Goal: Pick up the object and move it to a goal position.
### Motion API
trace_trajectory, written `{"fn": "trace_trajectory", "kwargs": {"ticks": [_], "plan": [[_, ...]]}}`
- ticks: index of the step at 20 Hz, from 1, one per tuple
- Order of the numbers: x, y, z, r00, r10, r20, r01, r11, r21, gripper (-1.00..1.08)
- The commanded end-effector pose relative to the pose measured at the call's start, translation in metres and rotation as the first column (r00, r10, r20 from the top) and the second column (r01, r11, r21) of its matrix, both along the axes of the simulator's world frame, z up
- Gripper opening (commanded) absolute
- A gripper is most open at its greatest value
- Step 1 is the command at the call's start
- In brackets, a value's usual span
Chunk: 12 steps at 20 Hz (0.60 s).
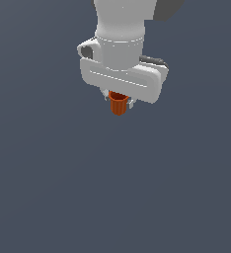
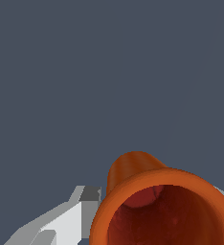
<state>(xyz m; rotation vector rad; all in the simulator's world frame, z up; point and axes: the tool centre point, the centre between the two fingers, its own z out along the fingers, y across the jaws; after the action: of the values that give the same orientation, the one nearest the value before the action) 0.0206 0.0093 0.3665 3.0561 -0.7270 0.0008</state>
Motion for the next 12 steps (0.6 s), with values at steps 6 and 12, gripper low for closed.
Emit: {"fn": "trace_trajectory", "kwargs": {"ticks": [6,12], "plan": [[0.014,-0.003,0.052,1.0,0.0,0.0,0.0,1.0,0.0,-1.0],[0.024,-0.004,0.084,1.0,0.001,0.0,-0.001,1.0,0.0,-1.0]]}}
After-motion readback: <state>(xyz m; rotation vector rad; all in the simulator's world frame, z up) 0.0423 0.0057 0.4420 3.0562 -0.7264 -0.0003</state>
